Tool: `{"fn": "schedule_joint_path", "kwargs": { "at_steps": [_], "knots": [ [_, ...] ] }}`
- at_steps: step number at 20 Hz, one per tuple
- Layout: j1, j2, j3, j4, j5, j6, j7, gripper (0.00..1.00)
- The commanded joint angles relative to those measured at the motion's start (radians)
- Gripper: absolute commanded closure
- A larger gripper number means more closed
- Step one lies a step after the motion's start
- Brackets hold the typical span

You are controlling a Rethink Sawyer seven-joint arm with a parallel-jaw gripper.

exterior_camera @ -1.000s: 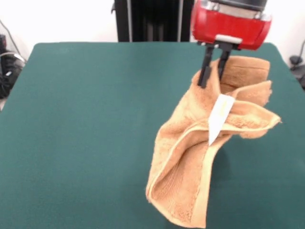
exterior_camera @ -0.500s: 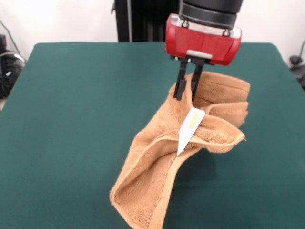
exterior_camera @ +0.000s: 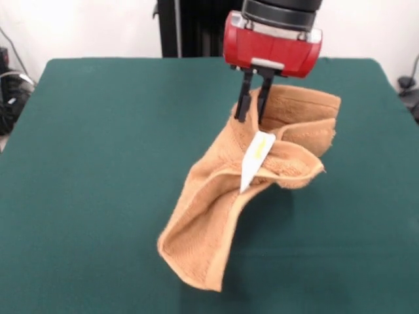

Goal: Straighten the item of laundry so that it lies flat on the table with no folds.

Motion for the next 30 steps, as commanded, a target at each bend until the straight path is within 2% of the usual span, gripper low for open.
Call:
{"fn": "schedule_joint_path", "kwargs": {
  "at_steps": [1, 5, 12, 20, 30],
  "knots": [
    [-0.036, -0.075, 0.1, 0.188, 0.006, -0.006, 0.14, 1.0],
    [-0.075, -0.073, 0.128, 0.225, -0.014, -0.065, 0.113, 1.0],
    [-0.109, 0.056, 0.194, 0.192, -0.037, -0.236, 0.143, 1.0],
    [-0.098, 0.147, 0.206, 0.155, -0.024, -0.351, 0.189, 1.0],
    [-0.077, 0.248, 0.222, 0.077, 0.023, -0.414, 0.216, 1.0]
  ]
}}
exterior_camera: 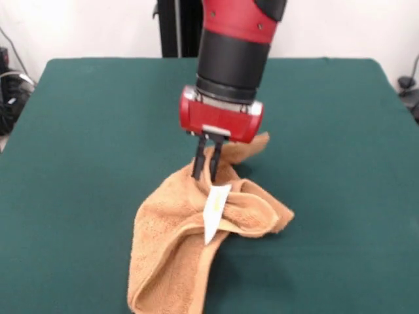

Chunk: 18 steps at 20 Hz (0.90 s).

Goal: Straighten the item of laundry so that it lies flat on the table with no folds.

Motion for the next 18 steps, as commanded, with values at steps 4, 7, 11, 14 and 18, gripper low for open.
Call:
{"fn": "schedule_joint_path", "kwargs": {
  "at_steps": [4, 7, 11, 14, 18],
  "knots": [
    [0.058, 0.136, 0.131, -0.017, 0.067, -0.061, 0.238, 1.0],
    [0.061, 0.141, 0.136, -0.018, 0.078, -0.067, 0.241, 1.0],
    [0.064, 0.131, 0.133, -0.014, 0.086, -0.052, 0.232, 1.0],
    [0.063, 0.124, 0.134, -0.009, 0.088, -0.051, 0.228, 1.0],
    [0.055, 0.114, 0.14, -0.002, 0.08, -0.052, 0.219, 1.0]
  ]
}}
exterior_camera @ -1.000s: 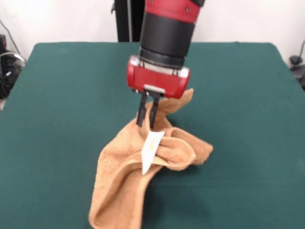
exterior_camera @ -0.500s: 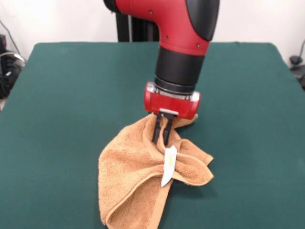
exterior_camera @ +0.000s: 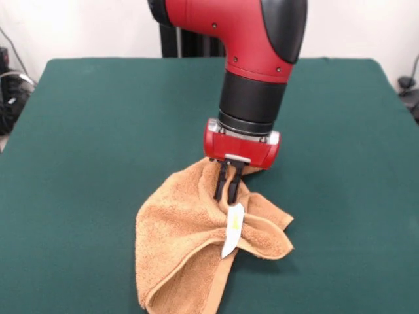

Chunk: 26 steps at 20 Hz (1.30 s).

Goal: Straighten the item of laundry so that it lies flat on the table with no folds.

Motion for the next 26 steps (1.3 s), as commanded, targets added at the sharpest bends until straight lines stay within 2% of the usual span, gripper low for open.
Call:
{"fn": "schedule_joint_path", "kwargs": {
  "at_steps": [1, 7, 13, 14, 18, 26],
  "knots": [
    [0.021, 0.015, 0.131, 0.016, 0.044, 0.006, 0.215, 1.0],
    [-0.025, 0.007, 0.177, 0.004, 0.016, 0.013, 0.175, 1.0],
    [-0.033, -0.005, 0.178, 0.015, 0.01, 0.041, 0.164, 1.0],
    [-0.032, -0.003, 0.171, 0.007, 0.015, 0.073, 0.159, 0.0],
    [0.006, 0.013, 0.108, -0.051, 0.023, 0.193, 0.136, 0.0],
    [-0.001, 0.02, 0.123, -0.053, 0.033, 0.179, 0.161, 0.0]
  ]
}}
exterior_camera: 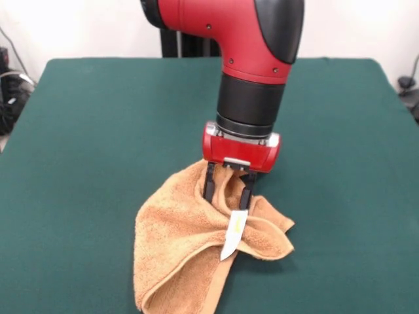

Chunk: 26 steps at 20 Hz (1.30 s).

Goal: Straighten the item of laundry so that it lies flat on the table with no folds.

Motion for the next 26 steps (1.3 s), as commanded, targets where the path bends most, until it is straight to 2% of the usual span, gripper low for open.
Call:
{"fn": "schedule_joint_path", "kwargs": {
  "at_steps": [1, 8, 15, 26],
  "knots": [
    [0.026, 0.031, 0.094, -0.03, 0.035, 0.139, 0.159, 0.0],
    [0.039, 0.05, 0.087, -0.055, 0.043, 0.133, 0.178, 0.0],
    [-0.011, 0.097, 0.104, -0.141, 0.01, 0.153, 0.108, 0.0],
    [-0.019, 0.111, 0.106, -0.148, 0.004, 0.135, 0.126, 0.0]
  ]
}}
